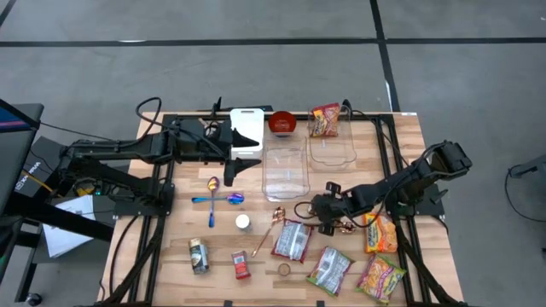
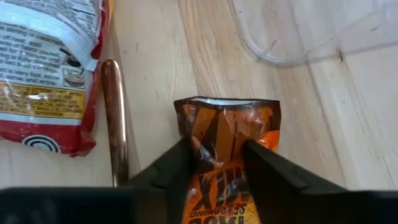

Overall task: Pick & Place Food Item
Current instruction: Put the orange spice pack into the left transparent bin

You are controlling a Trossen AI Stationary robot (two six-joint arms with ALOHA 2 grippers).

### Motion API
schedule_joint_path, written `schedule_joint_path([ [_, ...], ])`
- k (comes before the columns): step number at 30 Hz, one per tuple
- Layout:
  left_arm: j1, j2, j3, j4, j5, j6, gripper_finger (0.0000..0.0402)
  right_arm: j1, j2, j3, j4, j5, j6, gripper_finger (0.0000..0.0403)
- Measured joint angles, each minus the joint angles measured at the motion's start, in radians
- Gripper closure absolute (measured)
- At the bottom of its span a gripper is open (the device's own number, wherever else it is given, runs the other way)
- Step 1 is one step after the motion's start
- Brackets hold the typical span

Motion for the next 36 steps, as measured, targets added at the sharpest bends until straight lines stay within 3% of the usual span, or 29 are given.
schedule_joint_path([
  [7,-0.001,0.000,0.000,0.000,0.000,0.000,0.0137,0.002,-0.002,0.000,0.017,-0.069,0.013,0.0387],
  [17,0.000,0.000,0.000,-0.001,0.000,0.000,0.0137,0.045,-0.022,0.076,-0.136,-0.099,0.014,0.0389],
  [29,0.000,0.005,0.000,0.007,0.000,-0.023,0.0137,0.083,-0.391,0.180,-0.332,-0.040,0.083,0.0392],
  [36,0.000,0.051,0.000,0.062,0.000,-0.021,0.0137,-0.025,-0.626,0.204,-0.172,0.128,0.186,0.0392],
])
